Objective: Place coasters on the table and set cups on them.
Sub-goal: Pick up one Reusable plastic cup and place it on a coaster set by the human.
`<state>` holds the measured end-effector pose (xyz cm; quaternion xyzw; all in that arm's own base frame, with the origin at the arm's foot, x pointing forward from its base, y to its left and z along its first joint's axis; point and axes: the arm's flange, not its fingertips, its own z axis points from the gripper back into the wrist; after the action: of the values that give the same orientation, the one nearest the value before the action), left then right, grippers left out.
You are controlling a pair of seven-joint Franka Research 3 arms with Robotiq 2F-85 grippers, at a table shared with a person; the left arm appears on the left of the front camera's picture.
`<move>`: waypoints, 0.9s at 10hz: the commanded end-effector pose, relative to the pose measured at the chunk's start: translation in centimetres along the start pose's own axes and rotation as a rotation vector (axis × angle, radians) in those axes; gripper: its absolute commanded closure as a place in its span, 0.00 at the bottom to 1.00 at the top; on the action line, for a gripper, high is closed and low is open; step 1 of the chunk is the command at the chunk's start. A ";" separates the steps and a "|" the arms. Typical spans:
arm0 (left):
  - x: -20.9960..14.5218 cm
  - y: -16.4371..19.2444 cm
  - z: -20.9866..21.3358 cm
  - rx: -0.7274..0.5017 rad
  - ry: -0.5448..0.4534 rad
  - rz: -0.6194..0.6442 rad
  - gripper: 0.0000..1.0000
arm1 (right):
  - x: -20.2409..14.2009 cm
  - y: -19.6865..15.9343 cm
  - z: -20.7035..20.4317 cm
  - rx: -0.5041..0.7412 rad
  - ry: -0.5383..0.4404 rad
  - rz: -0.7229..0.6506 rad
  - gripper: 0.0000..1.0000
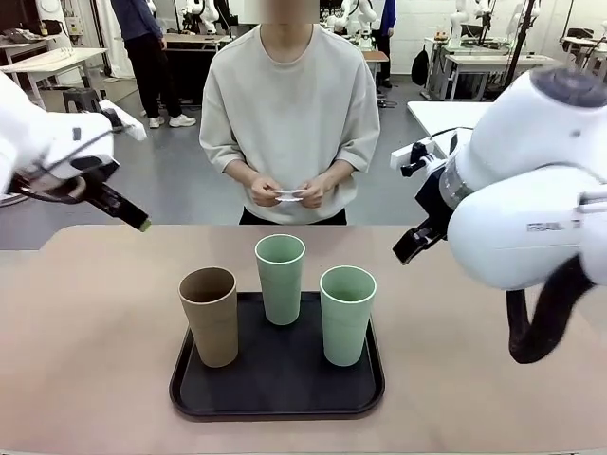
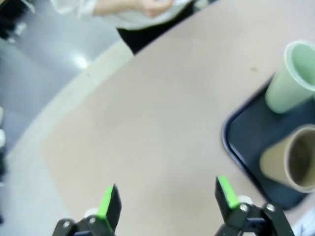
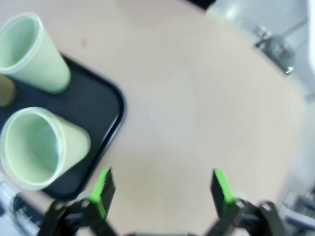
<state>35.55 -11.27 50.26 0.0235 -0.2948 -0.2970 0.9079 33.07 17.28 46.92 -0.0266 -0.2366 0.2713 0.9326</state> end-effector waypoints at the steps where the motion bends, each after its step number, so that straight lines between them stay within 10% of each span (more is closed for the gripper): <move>1: -5.8 -2.0 2.9 -0.132 0.180 -0.065 0.00 | -5.5 3.0 3.5 0.049 0.145 -0.067 0.00; 4: -10.6 -4.7 3.9 -0.191 0.301 -0.012 0.00 | -11.4 4.7 2.7 0.038 0.338 -0.204 0.00; 5: -10.2 -4.9 3.3 -0.154 0.267 0.065 0.00 | -11.4 4.2 1.1 -0.143 0.383 -0.177 0.00; 6: -5.2 -2.6 4.5 -0.204 0.297 -0.058 0.00 | -6.0 4.1 4.7 0.038 0.328 -0.125 0.00; 9: -5.4 -2.8 5.0 -0.203 0.301 -0.035 0.00 | -6.0 4.1 4.7 0.038 0.328 -0.125 0.00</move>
<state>27.93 -9.94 50.89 -0.0185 -0.1222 -0.3374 0.9332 24.28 17.30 47.69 -0.0561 -0.0773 0.1981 0.9755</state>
